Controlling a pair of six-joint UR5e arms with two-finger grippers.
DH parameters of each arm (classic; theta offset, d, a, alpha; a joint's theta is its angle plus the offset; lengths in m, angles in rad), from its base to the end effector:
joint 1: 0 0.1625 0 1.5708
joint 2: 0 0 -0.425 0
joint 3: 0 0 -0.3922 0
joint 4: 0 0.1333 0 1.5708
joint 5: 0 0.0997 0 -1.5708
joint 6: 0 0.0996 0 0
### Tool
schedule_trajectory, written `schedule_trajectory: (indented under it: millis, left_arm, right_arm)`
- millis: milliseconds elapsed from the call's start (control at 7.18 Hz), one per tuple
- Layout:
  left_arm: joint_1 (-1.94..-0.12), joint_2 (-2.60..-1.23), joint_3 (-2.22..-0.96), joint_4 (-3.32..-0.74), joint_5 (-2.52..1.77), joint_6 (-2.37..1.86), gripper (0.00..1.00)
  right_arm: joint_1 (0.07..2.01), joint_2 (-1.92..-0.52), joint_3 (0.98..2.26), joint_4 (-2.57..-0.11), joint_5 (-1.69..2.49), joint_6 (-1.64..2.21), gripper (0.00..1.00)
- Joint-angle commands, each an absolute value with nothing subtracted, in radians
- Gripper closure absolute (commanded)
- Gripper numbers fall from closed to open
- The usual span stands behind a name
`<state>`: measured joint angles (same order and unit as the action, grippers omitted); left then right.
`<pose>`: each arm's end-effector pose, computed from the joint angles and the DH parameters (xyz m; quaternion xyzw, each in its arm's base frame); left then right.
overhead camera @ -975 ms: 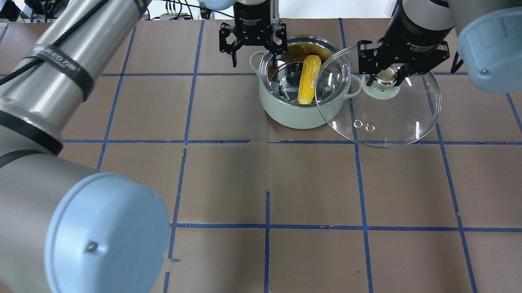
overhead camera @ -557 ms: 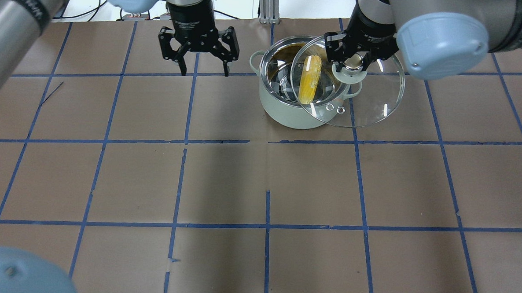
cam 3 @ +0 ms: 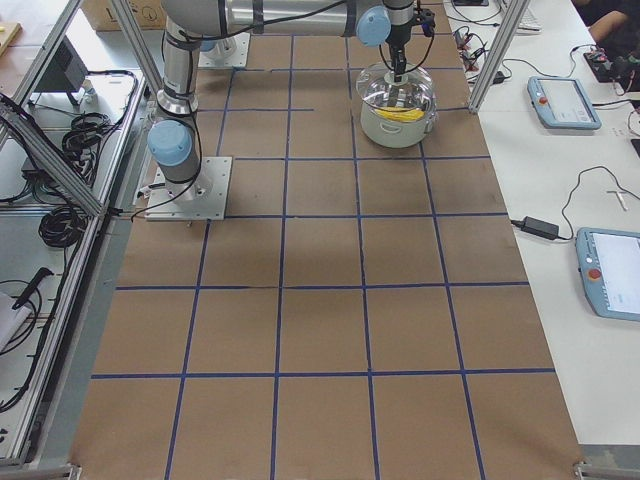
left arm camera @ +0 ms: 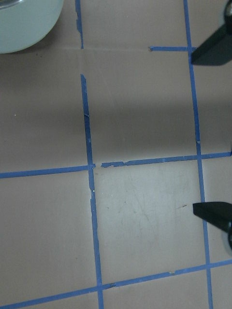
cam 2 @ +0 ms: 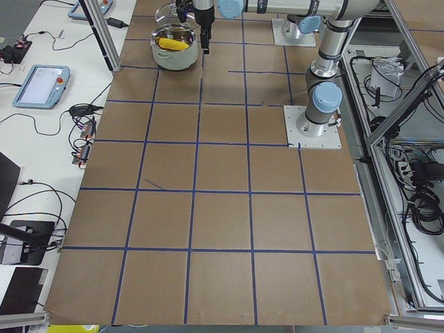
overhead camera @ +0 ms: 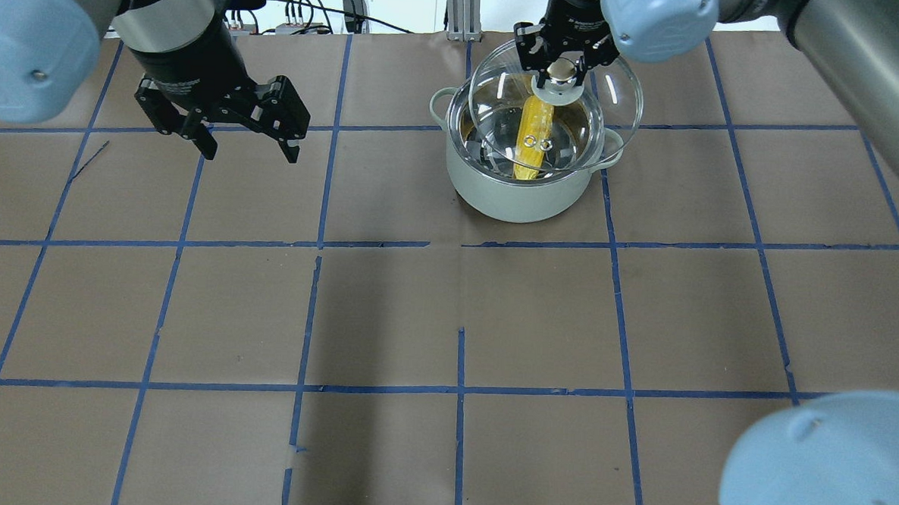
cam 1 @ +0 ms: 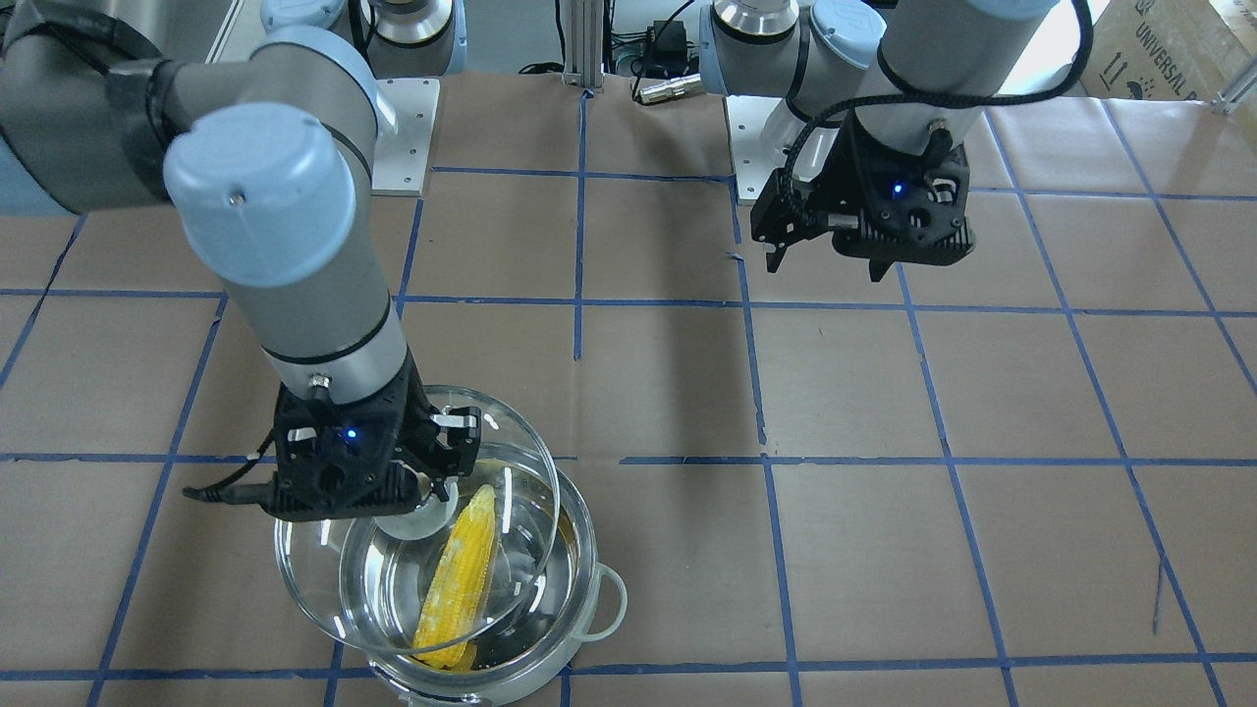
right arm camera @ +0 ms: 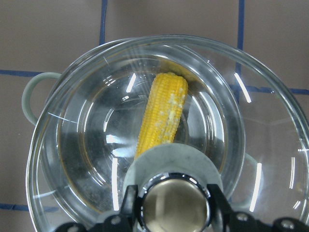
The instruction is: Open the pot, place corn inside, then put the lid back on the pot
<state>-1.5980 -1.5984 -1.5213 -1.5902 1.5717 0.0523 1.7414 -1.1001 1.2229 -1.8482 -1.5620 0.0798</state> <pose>-0.1469 -0.5000 0.4966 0.0397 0.9992 -0.0012 0.0005 0.2504 -0.6630 0.4102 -0.0456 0.9960 -0.0761 0.0140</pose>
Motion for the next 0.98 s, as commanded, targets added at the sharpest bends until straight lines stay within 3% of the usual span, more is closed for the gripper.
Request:
schedule_trajectory:
  millis: [0, 836]
  left_arm:
    - [-1.589, -1.566, -1.506, -1.607, 1.632, 0.095, 0.0]
    - [-1.575, -1.614, -1.396, -1.717, 1.583, 0.038, 0.0]
  right_arm:
    - [1.773, -0.975, 1.091, -1.826, -1.559, 0.081, 0.9]
    - [1.77, -0.945, 1.068, -1.787, -1.568, 0.069, 0.9]
